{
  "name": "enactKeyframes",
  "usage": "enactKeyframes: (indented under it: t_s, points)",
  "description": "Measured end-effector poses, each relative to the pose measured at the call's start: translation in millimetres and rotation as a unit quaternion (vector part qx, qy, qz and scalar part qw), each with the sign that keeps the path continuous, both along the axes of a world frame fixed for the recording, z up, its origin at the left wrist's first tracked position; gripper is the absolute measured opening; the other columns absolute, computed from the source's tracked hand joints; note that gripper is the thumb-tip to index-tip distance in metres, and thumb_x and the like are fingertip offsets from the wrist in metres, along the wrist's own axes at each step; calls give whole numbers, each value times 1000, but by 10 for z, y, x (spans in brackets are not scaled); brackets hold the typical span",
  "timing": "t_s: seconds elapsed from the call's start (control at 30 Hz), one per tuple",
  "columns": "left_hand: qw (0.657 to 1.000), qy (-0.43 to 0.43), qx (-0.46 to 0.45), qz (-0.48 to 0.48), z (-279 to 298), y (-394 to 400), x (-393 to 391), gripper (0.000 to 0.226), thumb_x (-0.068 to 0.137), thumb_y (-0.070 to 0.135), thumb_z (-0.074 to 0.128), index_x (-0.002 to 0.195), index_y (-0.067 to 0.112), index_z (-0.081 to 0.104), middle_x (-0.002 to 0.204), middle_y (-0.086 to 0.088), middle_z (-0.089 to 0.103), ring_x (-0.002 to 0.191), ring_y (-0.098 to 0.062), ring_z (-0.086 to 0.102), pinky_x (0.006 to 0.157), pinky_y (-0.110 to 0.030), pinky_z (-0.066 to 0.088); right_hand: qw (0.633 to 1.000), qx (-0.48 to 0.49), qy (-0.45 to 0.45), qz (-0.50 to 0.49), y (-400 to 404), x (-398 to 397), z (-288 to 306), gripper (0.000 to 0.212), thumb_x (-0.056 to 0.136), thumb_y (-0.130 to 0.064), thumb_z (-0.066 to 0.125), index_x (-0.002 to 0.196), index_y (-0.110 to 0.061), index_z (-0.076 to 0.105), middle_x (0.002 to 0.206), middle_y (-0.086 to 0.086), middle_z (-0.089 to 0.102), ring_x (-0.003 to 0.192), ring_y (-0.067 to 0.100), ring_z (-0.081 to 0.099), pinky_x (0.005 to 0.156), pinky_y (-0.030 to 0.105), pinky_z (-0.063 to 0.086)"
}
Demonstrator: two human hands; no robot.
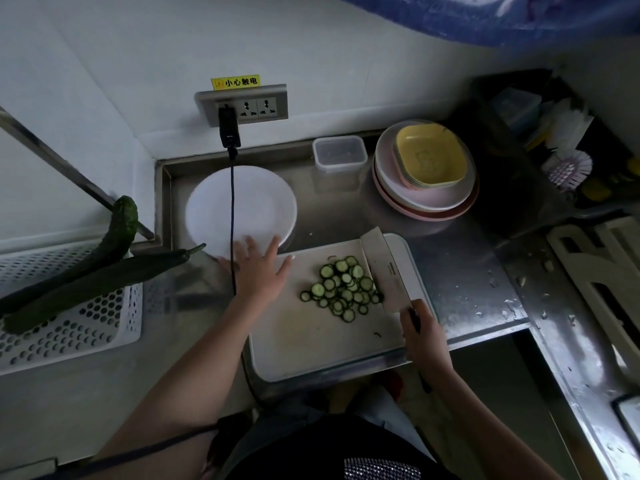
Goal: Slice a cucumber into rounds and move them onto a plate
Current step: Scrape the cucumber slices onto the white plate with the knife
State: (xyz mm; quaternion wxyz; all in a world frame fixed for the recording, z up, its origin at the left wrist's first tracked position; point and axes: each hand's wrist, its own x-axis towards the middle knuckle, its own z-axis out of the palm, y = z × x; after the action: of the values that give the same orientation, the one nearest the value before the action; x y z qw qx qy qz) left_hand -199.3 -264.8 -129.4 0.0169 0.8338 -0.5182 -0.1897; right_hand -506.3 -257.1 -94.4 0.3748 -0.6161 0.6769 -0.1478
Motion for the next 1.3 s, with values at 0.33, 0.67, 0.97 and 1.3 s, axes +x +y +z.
enactKeyframes:
  t_s: [0.33,0.67,0.97,1.3]
  points:
    - [987,16,-84,-138,90,-21,-456,70,89,64,2,149,32,18,156,-17,8,142,-41,2,114,-58,4,1000,8,12,-9,-12,12,16,17,97,-27,45,82,-20,48,66,6,58,58,22,56,49,32,41]
    - [959,4,-175,-223,-161,556,-759,82,84,60,45,138,-1,41,139,-22,39,128,-36,36,106,-51,33,998,5,-8,-57,142,-66,-14,10,93,-23,48,85,-19,51,63,7,56,52,19,50,48,31,37]
    - [975,83,-110,-175,-189,339,-843,112,69,75,43,146,-1,15,149,-27,24,137,-41,24,105,-51,30,990,7,-51,-135,325,-27,-27,22,92,-19,48,71,-26,46,58,2,51,49,13,43,48,30,35]
    - [953,126,-148,-234,-210,-3,-921,101,70,69,52,140,0,32,142,-23,37,129,-40,38,101,-54,39,993,32,-50,-105,351,128,-93,20,88,-23,51,72,-16,43,60,6,49,54,16,43,52,31,35]
